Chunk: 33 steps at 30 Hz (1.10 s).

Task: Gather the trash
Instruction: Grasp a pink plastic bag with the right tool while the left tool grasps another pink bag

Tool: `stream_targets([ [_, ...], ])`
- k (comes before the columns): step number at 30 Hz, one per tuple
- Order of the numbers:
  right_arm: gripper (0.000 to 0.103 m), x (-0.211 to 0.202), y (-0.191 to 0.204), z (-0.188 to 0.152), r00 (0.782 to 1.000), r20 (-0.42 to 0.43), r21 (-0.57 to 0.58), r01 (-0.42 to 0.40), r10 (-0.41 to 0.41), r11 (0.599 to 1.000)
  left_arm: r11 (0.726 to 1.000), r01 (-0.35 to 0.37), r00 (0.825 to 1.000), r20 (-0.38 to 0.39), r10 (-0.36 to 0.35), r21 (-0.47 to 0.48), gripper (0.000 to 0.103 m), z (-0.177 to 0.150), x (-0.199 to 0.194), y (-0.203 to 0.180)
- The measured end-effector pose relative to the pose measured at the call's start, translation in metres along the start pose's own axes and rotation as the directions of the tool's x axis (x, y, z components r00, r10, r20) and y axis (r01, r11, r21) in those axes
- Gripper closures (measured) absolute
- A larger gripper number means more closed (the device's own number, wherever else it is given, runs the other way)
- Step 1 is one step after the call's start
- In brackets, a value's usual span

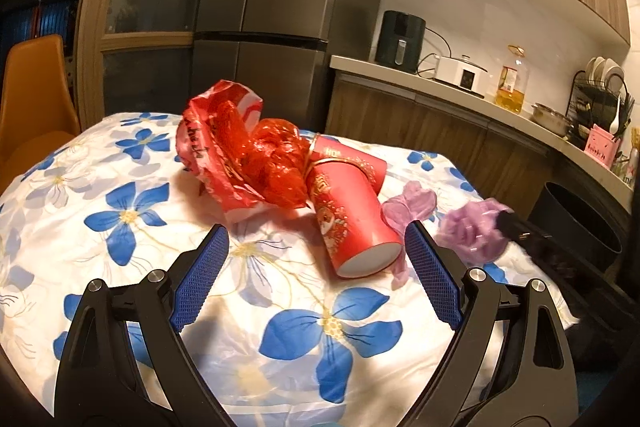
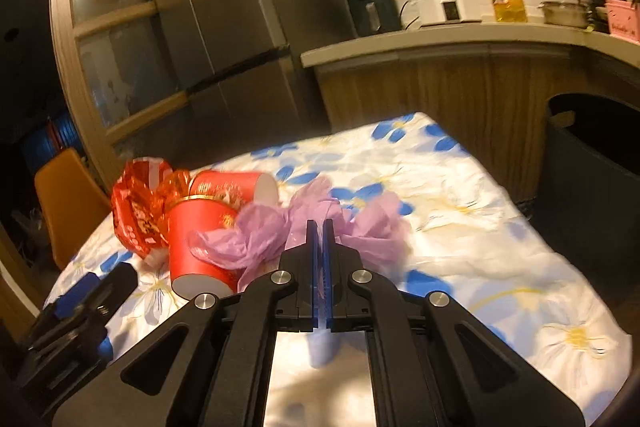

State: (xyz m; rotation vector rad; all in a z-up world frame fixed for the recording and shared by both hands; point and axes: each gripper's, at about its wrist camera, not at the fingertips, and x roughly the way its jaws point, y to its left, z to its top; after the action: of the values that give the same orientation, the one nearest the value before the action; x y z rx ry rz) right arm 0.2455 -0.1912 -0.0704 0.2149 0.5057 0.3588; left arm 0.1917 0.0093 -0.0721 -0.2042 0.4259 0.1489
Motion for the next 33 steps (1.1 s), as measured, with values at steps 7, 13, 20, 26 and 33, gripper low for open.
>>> stream_targets([
  [7, 0.1, -0.034, -0.017, 0.003, 0.999, 0.054, 0.025, 0.002, -0.004, 1.0, 0.997, 0.051, 0.998, 0.044, -0.053, 0.05, 0.015, 0.008, 0.001, -0.028],
  [13, 0.1, -0.045, -0.029, 0.005, 0.998, 0.066, 0.044, 0.004, -0.007, 0.999, 0.992, 0.074, 0.997, 0.023, -0.076, 0.099, 0.024, 0.012, 0.023, -0.048],
  [20, 0.1, -0.049, -0.035, 0.007, 0.997, 0.076, 0.05, 0.001, -0.005, 0.999, 0.988, 0.069, 0.996, -0.06, -0.062, 0.135, 0.046, 0.007, 0.05, -0.056],
  [26, 0.1, -0.051, -0.036, 0.009, 0.997, 0.081, 0.052, -0.001, -0.003, 0.999, 0.986, 0.072, 0.997, -0.051, -0.065, 0.151, 0.084, 0.007, 0.048, -0.057],
  [33, 0.1, -0.055, -0.037, 0.009, 0.996, 0.089, 0.053, 0.005, -0.009, 0.999, 0.985, 0.123, 0.99, -0.078, -0.114, 0.123, 0.101, 0.006, 0.045, -0.054],
])
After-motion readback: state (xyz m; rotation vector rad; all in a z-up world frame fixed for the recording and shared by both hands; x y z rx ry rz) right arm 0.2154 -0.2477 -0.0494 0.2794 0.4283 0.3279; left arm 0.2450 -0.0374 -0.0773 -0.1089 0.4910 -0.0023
